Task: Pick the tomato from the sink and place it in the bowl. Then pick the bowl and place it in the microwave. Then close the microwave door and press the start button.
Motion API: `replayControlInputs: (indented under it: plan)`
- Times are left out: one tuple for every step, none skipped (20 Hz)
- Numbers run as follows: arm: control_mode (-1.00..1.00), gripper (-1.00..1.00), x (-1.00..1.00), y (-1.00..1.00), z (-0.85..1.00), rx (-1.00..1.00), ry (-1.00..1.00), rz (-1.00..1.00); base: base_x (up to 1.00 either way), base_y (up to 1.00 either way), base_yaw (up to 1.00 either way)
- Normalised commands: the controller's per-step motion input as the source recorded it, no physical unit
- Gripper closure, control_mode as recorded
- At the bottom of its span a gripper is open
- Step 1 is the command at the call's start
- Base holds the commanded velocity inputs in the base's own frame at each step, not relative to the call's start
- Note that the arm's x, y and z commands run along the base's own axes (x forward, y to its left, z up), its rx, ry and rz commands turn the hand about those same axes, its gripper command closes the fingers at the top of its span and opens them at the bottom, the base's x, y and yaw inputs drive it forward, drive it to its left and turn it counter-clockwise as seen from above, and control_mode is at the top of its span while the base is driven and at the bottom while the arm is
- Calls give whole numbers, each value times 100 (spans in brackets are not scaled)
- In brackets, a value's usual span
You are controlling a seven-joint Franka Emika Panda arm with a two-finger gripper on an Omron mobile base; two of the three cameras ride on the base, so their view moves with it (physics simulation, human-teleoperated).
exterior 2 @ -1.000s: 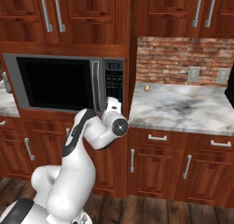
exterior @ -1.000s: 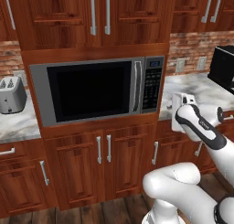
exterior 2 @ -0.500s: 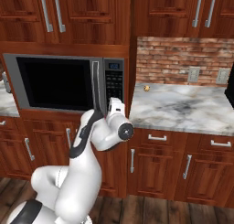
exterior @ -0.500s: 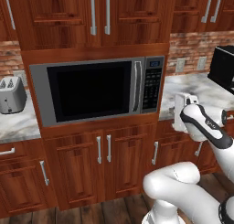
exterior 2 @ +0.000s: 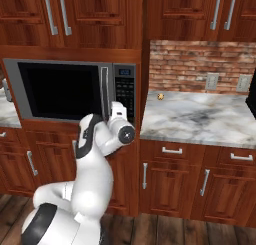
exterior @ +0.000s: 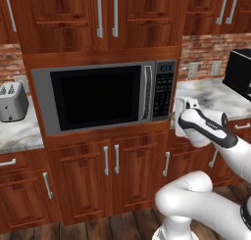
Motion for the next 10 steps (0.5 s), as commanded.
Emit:
replayControlInputs:
  plan:
    - [-100,100,15,36,0,-2,0,0,0,0,0]
    - [-100,100,19,29,0,-1,0,0,0,0,0]
    - [-100,100,19,21,0,0,0,0,0,0,0]
    - [-100,100,21,6,0,0,0,0,0,0,0]
    - [-100,100,13,0,-3,0,0,0,0,0,0]
    - [-100,100,14,0,-5,0,-1,-1,0,0,0]
    - [-100,100,21,0,-6,0,-1,-3,0,0,0]
    - [-100,100,21,0,-6,0,-2,-4,0,0,0]
    - [-100,100,29,0,-8,0,-2,-5,0,0,0]
    - [-100,100,26,0,-12,0,-2,-5,0,0,0]
